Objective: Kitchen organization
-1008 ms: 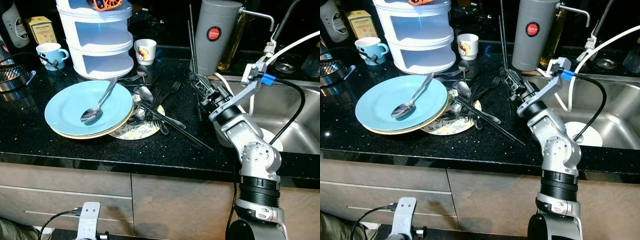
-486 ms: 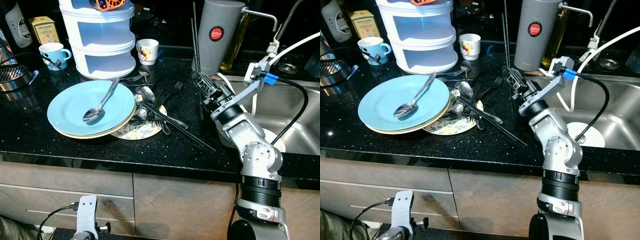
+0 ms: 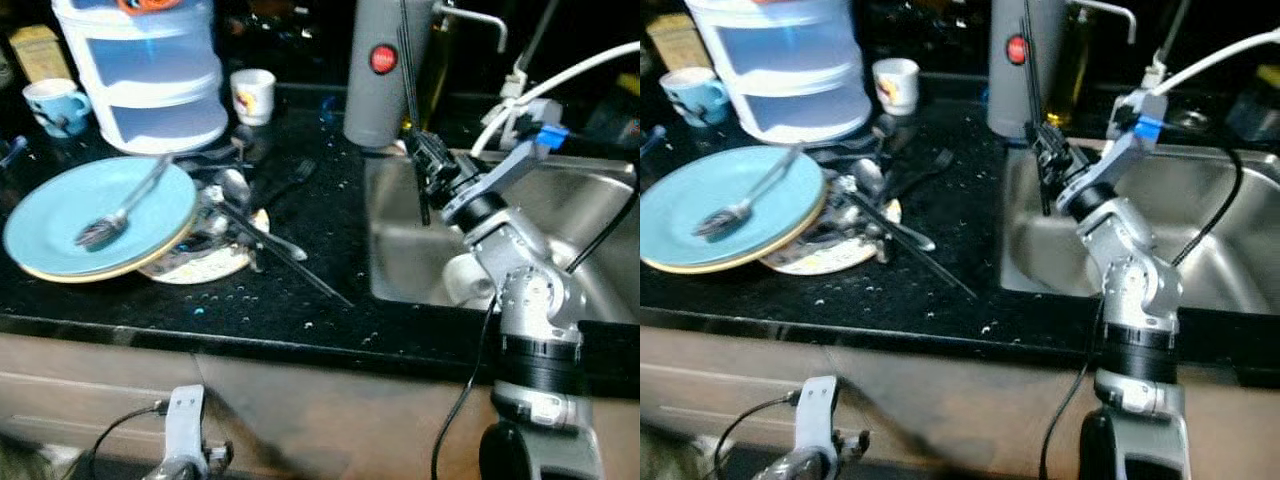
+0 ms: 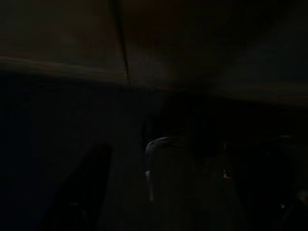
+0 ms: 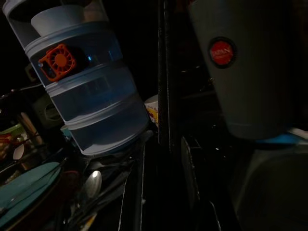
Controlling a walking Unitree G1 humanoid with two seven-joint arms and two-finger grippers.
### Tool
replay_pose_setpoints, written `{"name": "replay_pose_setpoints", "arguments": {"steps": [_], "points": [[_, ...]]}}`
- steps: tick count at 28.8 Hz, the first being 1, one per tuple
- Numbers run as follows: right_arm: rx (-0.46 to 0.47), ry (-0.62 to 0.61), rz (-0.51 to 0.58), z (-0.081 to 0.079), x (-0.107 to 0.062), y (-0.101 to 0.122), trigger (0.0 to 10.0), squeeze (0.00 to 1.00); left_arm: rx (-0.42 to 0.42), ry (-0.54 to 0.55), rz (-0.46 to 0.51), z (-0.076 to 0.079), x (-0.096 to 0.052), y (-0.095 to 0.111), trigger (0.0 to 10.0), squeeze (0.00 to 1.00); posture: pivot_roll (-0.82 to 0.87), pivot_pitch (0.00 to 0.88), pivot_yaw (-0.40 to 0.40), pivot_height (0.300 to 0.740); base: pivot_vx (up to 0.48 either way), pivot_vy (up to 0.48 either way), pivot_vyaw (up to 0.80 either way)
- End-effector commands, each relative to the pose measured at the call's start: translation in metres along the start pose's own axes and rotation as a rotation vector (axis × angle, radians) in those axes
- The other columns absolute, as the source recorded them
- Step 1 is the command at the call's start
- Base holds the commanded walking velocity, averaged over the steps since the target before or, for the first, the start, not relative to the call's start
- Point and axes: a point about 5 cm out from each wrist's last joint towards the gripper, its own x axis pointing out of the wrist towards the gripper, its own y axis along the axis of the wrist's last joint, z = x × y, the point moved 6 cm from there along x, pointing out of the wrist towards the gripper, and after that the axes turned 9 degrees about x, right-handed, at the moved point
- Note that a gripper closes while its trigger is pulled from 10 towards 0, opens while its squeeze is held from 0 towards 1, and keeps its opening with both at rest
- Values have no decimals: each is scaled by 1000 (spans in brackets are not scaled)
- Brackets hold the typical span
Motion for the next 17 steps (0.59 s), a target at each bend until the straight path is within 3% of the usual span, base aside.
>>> {"name": "replay_pose_setpoints", "arguments": {"steps": [1,6,8,9,11,12,15,17], "points": [[-9,-13,0,3,-1,0,10000,0,19,-3,-46,0,-1,-12,10000,0,-5,0,-13,740,0,0,0],[-76,-46,-20,10,-1,0,10000,0,51,-16,-84,2,-2,-24,10000,0,-2,0,-15,740,0,0,0],[-222,-108,-77,22,1,-2,10000,0,73,-24,-110,2,-3,-32,10000,0,-1,0,-20,740,0,0,0],[-222,-108,-77,22,1,-2,10000,0,73,-24,-110,2,-3,-32,10000,0,-1,0,-20,740,0,0,0],[-340,-160,-131,34,1,-2,10000,0,87,-32,-128,2,-4,-37,10000,0,2,0,-26,740,0,0,0],[-340,-160,-131,34,1,-2,10000,0,87,-32,-128,2,-4,-37,10000,0,2,0,-26,740,0,0,0],[-526,-243,-227,56,-3,-3,10000,0,104,-46,-157,4,-5,-43,10000,0,1,0,-29,740,0,0,0],[-596,-275,-282,66,-6,-5,10000,0,112,-53,-163,6,-5,-45,10000,0,-2,0,-29,740,0,0,0]]}}
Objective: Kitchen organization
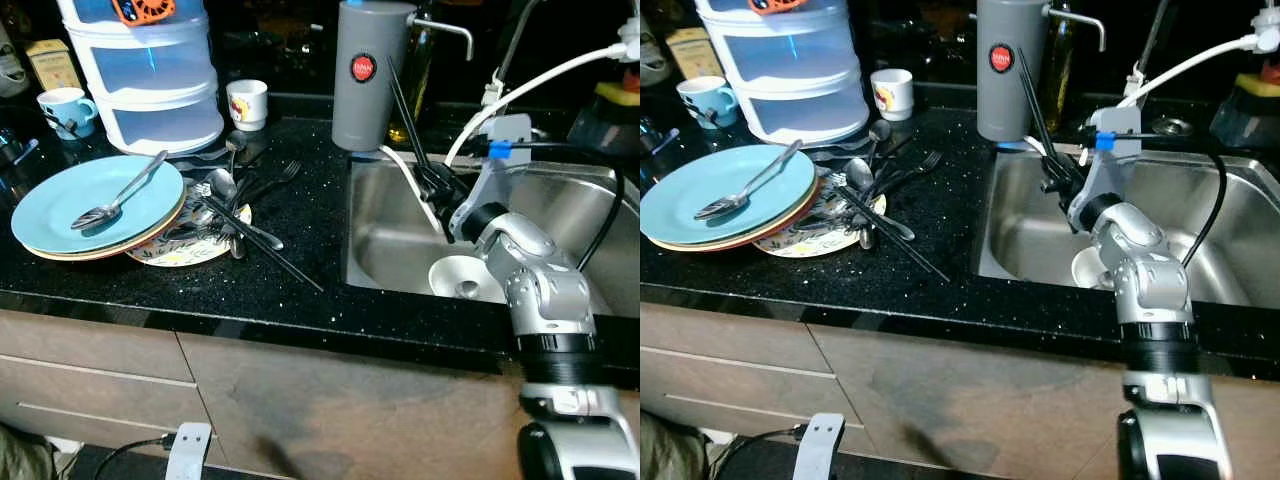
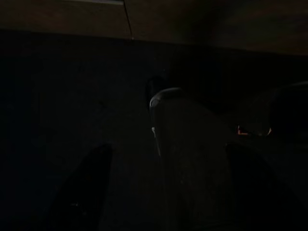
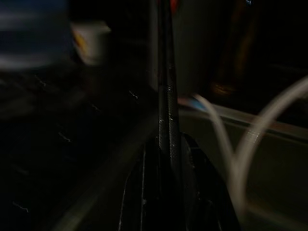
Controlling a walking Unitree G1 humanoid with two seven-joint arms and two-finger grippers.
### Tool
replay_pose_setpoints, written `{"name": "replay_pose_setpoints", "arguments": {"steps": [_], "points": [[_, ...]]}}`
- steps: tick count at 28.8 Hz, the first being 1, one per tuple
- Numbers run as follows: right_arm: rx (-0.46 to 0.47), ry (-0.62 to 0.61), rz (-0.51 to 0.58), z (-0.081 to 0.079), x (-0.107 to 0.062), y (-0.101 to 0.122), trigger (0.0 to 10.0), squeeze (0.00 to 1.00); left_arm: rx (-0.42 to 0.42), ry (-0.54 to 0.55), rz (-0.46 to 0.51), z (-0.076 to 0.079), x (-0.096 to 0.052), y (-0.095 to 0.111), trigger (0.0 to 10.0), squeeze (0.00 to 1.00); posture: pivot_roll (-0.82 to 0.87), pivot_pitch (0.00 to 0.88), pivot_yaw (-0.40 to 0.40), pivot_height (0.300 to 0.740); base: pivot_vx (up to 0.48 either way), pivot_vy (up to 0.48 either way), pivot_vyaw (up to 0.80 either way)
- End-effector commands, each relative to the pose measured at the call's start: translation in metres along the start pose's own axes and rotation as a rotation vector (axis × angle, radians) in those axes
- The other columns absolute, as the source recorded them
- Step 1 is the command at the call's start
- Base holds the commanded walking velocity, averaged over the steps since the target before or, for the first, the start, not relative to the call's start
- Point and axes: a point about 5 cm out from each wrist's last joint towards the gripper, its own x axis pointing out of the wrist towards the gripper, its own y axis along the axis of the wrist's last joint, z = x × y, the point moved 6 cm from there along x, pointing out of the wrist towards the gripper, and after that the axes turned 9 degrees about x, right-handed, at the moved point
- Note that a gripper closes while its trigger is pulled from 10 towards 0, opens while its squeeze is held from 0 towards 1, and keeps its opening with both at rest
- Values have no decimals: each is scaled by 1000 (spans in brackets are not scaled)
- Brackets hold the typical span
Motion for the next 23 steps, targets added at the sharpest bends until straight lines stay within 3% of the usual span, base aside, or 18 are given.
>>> {"name": "replay_pose_setpoints", "arguments": {"steps": [1,5,10,14,16,20,23], "points": [[-51,-15,-30,2,2,-5,10000,0,23,-8,-33,0,-1,-8,10000,0,-2,0,-29,740,0,0,0],[-228,-46,-190,12,-2,-29,10000,0,37,-14,-40,3,0,-7,10000,0,-2,0,-33,740,0,0,0],[-325,-53,-313,20,-8,-50,10000,0,40,-14,-37,4,1,-4,10000,0,0,0,-38,740,0,0,0],[-360,-21,-353,18,-9,-57,10000,0,39,-9,-37,4,1,-5,10000,0,2,0,-43,740,0,0,0],[-441,26,-419,16,-12,-69,10000,0,38,-4,-36,4,1,-6,10000,0,5,0,-47,740,0,0,0],[-512,50,-502,21,-18,-83,10000,0,37,-1,-34,4,1,-6,10000,0,7,0,-51,740,0,0,0],[-600,-1,-578,41,-24,-89,10000,0,35,2,-31,5,1,-6,10000,0,8,0,-55,740,0,0,0]]}}
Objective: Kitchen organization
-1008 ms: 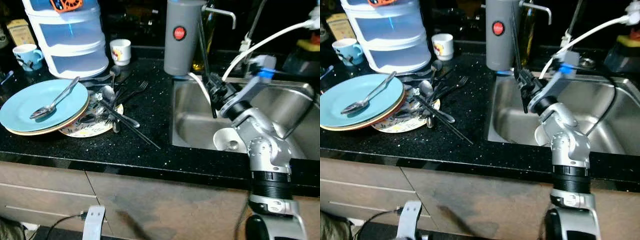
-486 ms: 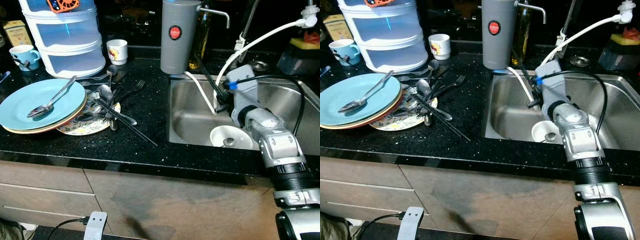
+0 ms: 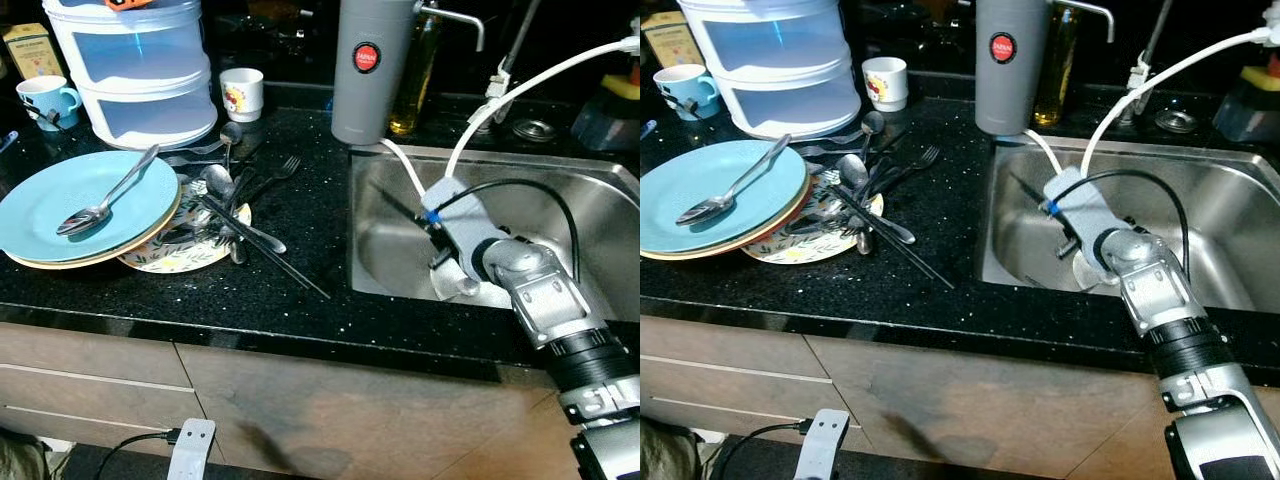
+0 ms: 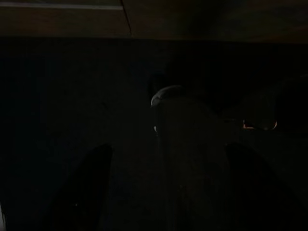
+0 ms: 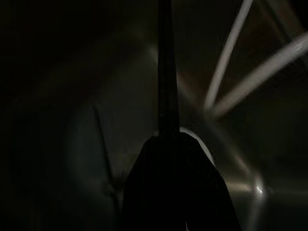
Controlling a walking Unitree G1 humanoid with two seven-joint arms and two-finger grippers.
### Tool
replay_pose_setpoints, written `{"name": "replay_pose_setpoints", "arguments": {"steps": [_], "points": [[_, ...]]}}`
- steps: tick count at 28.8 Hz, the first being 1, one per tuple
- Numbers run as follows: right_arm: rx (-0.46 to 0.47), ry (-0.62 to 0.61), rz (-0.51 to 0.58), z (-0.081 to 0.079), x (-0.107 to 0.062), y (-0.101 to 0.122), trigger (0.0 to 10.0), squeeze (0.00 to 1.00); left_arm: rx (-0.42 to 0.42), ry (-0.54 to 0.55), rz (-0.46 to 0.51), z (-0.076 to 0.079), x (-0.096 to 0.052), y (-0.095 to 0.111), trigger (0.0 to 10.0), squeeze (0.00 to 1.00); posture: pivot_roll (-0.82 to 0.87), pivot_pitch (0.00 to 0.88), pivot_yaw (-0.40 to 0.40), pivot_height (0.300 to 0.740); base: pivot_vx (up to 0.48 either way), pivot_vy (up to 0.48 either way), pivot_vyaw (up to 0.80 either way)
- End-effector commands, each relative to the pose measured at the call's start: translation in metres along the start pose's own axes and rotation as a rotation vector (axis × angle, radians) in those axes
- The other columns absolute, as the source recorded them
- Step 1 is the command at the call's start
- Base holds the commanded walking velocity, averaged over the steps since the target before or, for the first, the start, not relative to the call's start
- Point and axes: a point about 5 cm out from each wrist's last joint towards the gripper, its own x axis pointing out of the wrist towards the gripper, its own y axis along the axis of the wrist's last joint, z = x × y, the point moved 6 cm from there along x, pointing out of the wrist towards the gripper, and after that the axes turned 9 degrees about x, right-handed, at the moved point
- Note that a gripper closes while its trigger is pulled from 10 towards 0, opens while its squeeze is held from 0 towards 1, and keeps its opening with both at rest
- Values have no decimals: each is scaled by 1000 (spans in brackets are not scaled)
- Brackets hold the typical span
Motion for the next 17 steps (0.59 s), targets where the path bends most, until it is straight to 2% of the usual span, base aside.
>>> {"name": "replay_pose_setpoints", "arguments": {"steps": [1,8,11,12,13,14,15,17], "points": [[-52,-24,-71,9,-1,-13,10000,0,-2,-8,-25,5,1,-9,10000,0,8,0,-55,740,0,0,0],[-118,-64,-189,29,-9,-41,10000,0,-1,-10,-31,5,0,-13,10000,0,6,6,-56,740,0,0,0],[-123,-41,-199,26,-10,-44,10000,0,1,-9,-34,4,0,-15,10000,0,6,6,-53,740,0,0,0],[-117,-26,-197,24,-10,-44,10000,196,2,-8,-35,4,0,-16,10000,0,5,9,-48,740,0,0,0],[-117,-26,-197,24,-10,-44,10000,196,2,-8,-35,4,0,-16,10000,0,5,9,-48,740,0,0,0],[-108,-16,-191,22,-9,-44,10000,561,3,-8,-36,4,0,-17,10000,0,5,7,-49,740,0,0,0],[-90,-9,-175,20,-9,-41,10000,1000,1,-7,-37,5,0,-17,10000,0,6,5,-47,740,0,0,0],[-36,-5,-134,18,-8,-33,10000,1000,1,-10,-38,9,1,-18,10000,0,9,3,-47,740,0,0,0]]}}
